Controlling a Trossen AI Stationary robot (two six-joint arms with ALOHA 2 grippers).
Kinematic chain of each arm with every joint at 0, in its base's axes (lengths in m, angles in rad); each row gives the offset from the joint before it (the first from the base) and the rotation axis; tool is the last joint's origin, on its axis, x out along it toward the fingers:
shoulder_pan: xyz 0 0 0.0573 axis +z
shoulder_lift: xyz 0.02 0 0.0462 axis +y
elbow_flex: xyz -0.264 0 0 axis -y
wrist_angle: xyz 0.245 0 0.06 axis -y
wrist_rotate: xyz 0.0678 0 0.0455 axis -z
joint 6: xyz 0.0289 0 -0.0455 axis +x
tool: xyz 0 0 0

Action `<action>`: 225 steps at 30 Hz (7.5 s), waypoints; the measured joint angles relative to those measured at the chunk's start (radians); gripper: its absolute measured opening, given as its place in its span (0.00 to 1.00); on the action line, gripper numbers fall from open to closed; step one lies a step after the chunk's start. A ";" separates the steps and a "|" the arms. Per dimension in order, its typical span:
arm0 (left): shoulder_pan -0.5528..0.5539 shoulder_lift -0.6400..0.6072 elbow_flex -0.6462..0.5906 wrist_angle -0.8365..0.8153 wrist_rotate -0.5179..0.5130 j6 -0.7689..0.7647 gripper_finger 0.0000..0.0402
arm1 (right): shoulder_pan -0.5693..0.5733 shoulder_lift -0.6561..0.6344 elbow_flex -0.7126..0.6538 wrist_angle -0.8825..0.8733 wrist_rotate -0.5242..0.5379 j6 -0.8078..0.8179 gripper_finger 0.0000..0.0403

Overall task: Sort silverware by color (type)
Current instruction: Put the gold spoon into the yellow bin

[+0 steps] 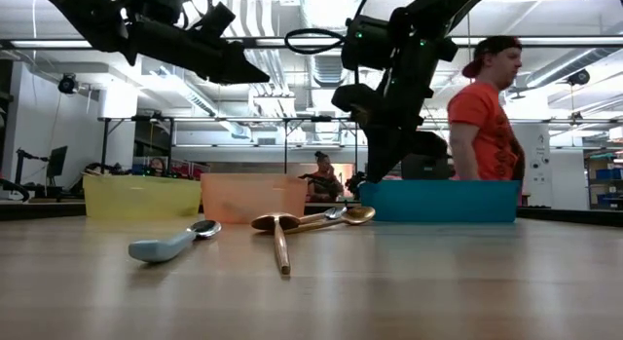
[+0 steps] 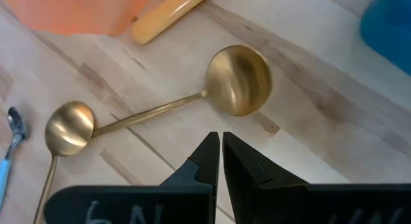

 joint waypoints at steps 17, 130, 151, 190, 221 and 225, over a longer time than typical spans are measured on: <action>0.000 0.000 0.000 -0.024 -0.002 -0.027 0.19 | 0.007 0.022 -0.004 0.008 0.011 0.055 0.03; 0.000 0.000 0.000 -0.023 -0.001 -0.079 0.19 | 0.017 0.051 -0.265 0.515 0.192 0.050 0.31; 0.000 0.000 0.000 -0.022 -0.001 -0.083 0.19 | 0.022 0.126 -0.261 0.548 0.201 0.057 0.27; 0.000 0.000 0.011 -0.007 0.000 -0.105 0.19 | 0.023 -0.082 -0.266 0.597 0.279 -0.278 0.03; -0.001 0.000 0.015 -0.014 0.001 -0.166 0.19 | 0.022 -0.268 -0.258 0.841 0.451 -0.614 0.02; -0.001 0.000 0.015 -0.028 0.038 -0.167 0.19 | 0.022 -0.276 -0.222 0.880 0.451 -0.676 0.02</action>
